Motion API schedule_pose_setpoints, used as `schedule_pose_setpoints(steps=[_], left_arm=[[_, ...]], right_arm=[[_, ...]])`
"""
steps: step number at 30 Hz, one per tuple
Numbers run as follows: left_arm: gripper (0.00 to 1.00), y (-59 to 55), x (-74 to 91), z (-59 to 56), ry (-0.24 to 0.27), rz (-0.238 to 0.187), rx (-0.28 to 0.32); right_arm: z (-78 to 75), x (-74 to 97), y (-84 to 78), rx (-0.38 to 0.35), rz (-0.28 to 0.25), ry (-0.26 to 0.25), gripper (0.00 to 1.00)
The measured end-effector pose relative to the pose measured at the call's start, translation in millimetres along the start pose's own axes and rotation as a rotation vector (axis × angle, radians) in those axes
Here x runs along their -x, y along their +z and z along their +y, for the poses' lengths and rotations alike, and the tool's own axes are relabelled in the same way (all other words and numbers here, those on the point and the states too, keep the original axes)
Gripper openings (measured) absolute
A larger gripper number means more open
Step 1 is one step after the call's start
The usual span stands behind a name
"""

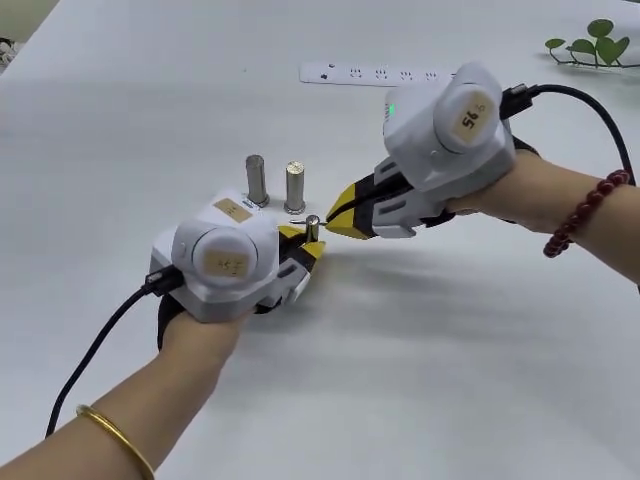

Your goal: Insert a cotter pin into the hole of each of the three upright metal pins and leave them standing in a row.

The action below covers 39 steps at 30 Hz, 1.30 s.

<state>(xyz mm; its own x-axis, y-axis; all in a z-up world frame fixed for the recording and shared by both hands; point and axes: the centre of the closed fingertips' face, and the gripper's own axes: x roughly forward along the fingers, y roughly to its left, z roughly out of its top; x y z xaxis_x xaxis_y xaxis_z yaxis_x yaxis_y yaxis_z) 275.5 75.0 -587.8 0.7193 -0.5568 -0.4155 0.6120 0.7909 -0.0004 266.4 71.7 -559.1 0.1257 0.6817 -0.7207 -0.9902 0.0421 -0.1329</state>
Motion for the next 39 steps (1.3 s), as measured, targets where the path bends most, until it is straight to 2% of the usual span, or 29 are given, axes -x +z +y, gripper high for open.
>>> schedule_pose_setpoints(steps=[26,29,32,34,35,36,39], left_arm=[[0.05,-0.3,0.3,2.0,0.009,-0.004,0.004],[0.05,-0.2,0.4,1.8,0.009,-0.004,0.006],[0.05,-0.2,0.4,1.8,0.01,-0.003,0.005],[0.05,0.0,0.3,1.8,0.011,-0.003,0.003],[0.05,0.1,-0.1,1.8,0.013,-0.002,0.0],[0.05,0.2,-0.2,1.8,0.013,-0.001,0.0],[0.05,0.3,-0.2,2.1,0.01,0.002,-0.002]], right_arm=[[5.0,0.6,7.4,0.012,-0.017,-0.007,0.0],[3.8,-0.9,5.8,-0.022,-0.022,-0.014,0.0],[1.0,0.4,3.4,-0.052,-0.029,-0.041,0.06],[0.5,2.4,4.3,-0.095,-0.057,-0.056,0.08],[0.5,4.7,4.8,-0.145,-0.086,-0.072,0.09],[0.4,5.5,4.5,-0.155,-0.092,-0.077,0.1],[-1.0,12.1,3.2,-0.275,-0.173,-0.114,0.14]])
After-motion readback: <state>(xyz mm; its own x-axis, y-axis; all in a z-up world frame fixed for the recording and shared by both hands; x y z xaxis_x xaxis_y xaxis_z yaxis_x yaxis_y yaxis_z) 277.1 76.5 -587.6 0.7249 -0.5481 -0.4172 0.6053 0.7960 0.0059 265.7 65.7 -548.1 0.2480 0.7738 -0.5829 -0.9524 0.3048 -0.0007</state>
